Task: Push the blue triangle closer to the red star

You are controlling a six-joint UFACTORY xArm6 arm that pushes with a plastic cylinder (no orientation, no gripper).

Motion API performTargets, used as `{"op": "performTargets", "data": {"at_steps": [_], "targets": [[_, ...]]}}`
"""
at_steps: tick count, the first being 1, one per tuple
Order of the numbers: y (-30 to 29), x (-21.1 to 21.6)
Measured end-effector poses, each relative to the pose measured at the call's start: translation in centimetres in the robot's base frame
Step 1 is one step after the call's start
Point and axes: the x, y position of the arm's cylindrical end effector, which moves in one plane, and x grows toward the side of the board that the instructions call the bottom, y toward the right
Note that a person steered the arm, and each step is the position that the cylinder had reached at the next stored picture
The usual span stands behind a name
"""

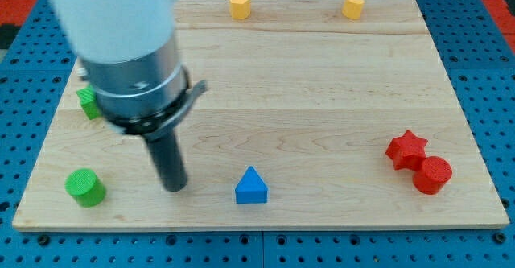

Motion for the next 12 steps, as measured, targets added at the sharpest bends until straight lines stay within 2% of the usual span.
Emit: {"op": "performTargets", "data": {"at_steps": [1,3,8,11,12], "targets": [[0.6,1.1],[8.1,1.1],[9.6,1.5],[17.0,1.3],[17.8,-0.6]]}}
